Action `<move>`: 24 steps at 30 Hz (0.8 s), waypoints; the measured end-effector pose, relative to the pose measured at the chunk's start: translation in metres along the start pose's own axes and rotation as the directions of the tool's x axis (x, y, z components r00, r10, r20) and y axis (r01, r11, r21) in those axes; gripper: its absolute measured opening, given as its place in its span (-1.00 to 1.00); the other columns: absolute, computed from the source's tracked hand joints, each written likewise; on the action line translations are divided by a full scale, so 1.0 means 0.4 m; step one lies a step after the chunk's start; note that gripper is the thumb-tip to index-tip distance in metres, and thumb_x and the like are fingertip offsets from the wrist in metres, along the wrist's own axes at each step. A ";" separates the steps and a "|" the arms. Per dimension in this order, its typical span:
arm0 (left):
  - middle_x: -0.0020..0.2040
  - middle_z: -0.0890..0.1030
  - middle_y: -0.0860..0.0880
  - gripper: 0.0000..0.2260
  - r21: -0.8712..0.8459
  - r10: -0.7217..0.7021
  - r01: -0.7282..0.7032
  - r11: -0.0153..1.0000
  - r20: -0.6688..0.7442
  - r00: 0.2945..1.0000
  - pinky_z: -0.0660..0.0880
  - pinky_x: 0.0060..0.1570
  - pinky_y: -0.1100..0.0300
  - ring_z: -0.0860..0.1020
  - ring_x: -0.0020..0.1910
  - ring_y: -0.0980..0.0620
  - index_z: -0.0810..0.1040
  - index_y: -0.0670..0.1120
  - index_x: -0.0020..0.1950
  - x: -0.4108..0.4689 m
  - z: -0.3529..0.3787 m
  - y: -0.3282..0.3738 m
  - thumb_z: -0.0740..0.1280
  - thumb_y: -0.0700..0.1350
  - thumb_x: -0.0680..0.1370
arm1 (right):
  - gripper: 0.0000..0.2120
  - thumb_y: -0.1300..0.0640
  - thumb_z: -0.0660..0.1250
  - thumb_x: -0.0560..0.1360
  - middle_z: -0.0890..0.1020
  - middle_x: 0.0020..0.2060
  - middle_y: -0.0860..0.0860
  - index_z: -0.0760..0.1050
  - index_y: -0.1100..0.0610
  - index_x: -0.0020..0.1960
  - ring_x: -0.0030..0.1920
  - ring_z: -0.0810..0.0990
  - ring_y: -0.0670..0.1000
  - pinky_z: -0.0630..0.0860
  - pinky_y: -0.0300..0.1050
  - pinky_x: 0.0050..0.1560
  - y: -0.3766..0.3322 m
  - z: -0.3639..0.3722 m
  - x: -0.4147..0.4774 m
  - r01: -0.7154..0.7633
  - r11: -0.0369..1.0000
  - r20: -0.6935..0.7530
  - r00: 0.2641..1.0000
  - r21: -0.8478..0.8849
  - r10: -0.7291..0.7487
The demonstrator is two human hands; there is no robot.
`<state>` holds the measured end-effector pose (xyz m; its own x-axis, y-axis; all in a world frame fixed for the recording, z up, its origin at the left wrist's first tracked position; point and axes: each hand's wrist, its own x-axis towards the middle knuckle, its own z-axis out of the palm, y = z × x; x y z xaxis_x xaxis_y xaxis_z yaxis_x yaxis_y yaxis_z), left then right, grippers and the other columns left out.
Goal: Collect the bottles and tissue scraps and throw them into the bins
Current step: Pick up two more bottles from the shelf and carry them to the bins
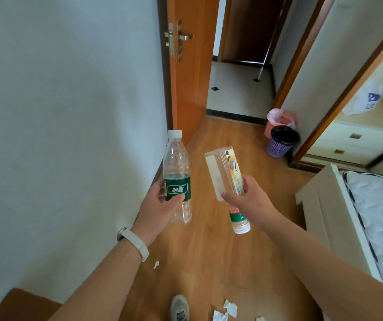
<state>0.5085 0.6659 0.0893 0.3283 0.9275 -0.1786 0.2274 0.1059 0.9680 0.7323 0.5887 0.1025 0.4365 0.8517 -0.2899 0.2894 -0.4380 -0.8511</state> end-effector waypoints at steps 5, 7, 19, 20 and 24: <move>0.03 0.59 0.19 -0.66 0.013 0.052 -0.053 0.999 0.078 0.996 0.48 -0.28 0.49 0.55 -0.12 0.41 0.44 0.10 0.23 0.128 -0.017 0.033 0.42 -0.11 0.51 | -0.43 -0.12 0.48 0.39 0.55 0.03 -0.16 0.30 -0.07 0.29 0.00 0.60 -0.06 0.57 -0.12 -0.10 -0.033 0.005 0.082 -0.054 0.999 -0.096 0.994 -0.003 0.053; 0.06 0.59 0.17 -0.65 0.019 0.053 -0.055 0.998 0.105 0.993 0.45 -0.31 0.53 0.55 -0.10 0.41 0.44 0.11 0.24 0.161 -0.023 0.043 0.42 -0.09 0.50 | -0.41 -0.14 0.47 0.38 0.54 0.04 -0.17 0.29 -0.07 0.30 0.00 0.60 -0.06 0.57 -0.13 -0.10 -0.044 0.006 0.100 -0.075 0.997 -0.108 0.992 -0.015 0.073; 0.09 0.60 0.12 -0.63 0.051 0.051 -0.063 0.997 0.207 0.977 0.48 -0.21 0.40 0.58 0.04 0.19 0.44 0.08 0.29 0.385 -0.017 0.085 0.41 -0.07 0.51 | -0.39 -0.13 0.46 0.41 0.52 0.08 -0.13 0.26 -0.05 0.34 -0.01 0.58 -0.06 0.50 -0.20 -0.21 -0.110 -0.069 0.287 -0.087 0.996 -0.207 0.975 0.008 0.086; 0.10 0.60 0.11 -0.62 0.059 0.045 -0.059 0.997 0.211 0.976 0.47 -0.18 0.38 0.58 0.05 0.18 0.44 0.08 0.30 0.412 -0.009 0.086 0.41 -0.06 0.51 | -0.40 -0.13 0.45 0.42 0.52 0.09 -0.13 0.26 -0.05 0.34 -0.01 0.58 -0.07 0.50 -0.21 -0.21 -0.111 -0.073 0.309 -0.091 0.996 -0.200 0.976 0.007 0.090; 0.10 0.60 0.11 -0.59 0.082 0.022 -0.041 0.996 0.222 0.975 0.52 -0.08 0.24 0.58 0.07 0.13 0.44 0.06 0.33 0.535 0.040 0.097 0.42 -0.03 0.50 | -0.41 -0.14 0.44 0.43 0.52 0.08 -0.13 0.25 -0.06 0.33 -0.01 0.59 -0.06 0.53 -0.18 -0.17 -0.106 -0.107 0.416 -0.107 0.994 -0.171 0.980 -0.017 0.102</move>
<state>0.6022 0.8629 0.0857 0.5283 0.8271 -0.1919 0.2879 0.0382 0.9569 0.8289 0.7366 0.1093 0.6031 0.7406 -0.2962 0.2558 -0.5313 -0.8076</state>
